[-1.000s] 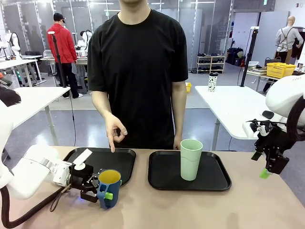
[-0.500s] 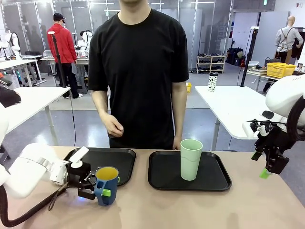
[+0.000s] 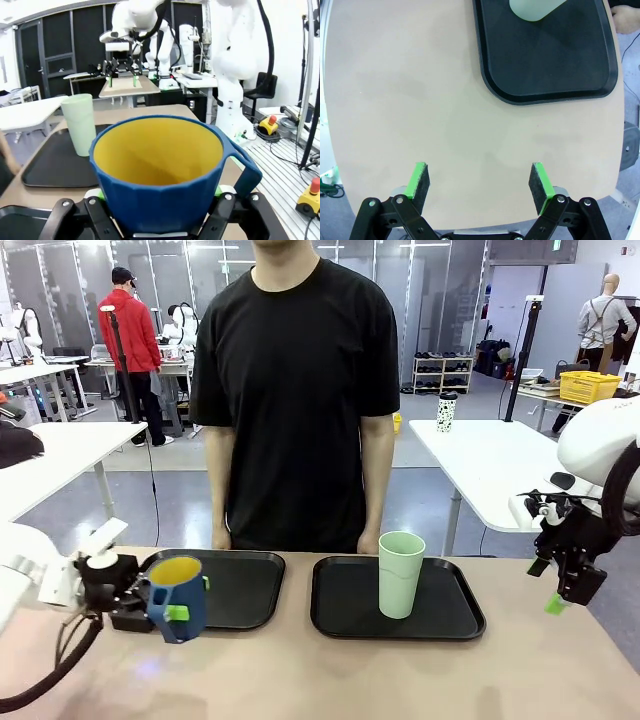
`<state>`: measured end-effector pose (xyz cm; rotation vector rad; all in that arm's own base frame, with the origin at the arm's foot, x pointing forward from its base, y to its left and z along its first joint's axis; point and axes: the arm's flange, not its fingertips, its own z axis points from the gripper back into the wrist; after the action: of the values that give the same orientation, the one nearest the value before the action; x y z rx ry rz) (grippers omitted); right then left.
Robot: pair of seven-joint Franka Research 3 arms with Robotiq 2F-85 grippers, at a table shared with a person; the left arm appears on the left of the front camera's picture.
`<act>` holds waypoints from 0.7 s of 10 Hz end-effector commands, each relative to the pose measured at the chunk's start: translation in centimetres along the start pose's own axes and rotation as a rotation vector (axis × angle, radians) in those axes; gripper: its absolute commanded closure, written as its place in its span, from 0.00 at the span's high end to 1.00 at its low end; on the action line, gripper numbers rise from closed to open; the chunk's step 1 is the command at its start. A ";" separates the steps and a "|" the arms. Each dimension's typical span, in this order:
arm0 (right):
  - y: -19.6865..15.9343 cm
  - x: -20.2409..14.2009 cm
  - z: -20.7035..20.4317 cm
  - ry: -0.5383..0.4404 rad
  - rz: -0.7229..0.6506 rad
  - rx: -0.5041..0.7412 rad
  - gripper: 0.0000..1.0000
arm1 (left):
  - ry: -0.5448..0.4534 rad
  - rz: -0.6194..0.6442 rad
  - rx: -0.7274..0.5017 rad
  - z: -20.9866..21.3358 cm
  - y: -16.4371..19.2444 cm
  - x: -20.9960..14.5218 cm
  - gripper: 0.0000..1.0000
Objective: Sort and store the cups by type.
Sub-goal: Pick up the Handle plastic cup and place it into the empty Flat Tray.
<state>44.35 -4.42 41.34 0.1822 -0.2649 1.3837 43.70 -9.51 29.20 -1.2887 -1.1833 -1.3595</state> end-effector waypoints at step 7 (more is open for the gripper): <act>0.0 -0.1 0.0 0.007 0.005 -0.002 1.00 | -0.010 -0.029 0.039 2.3 -0.3 1.8 0.42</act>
<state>44.35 -4.42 41.34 0.1822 -0.2649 1.3837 43.51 -7.11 30.87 -1.2682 -1.2215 -1.3553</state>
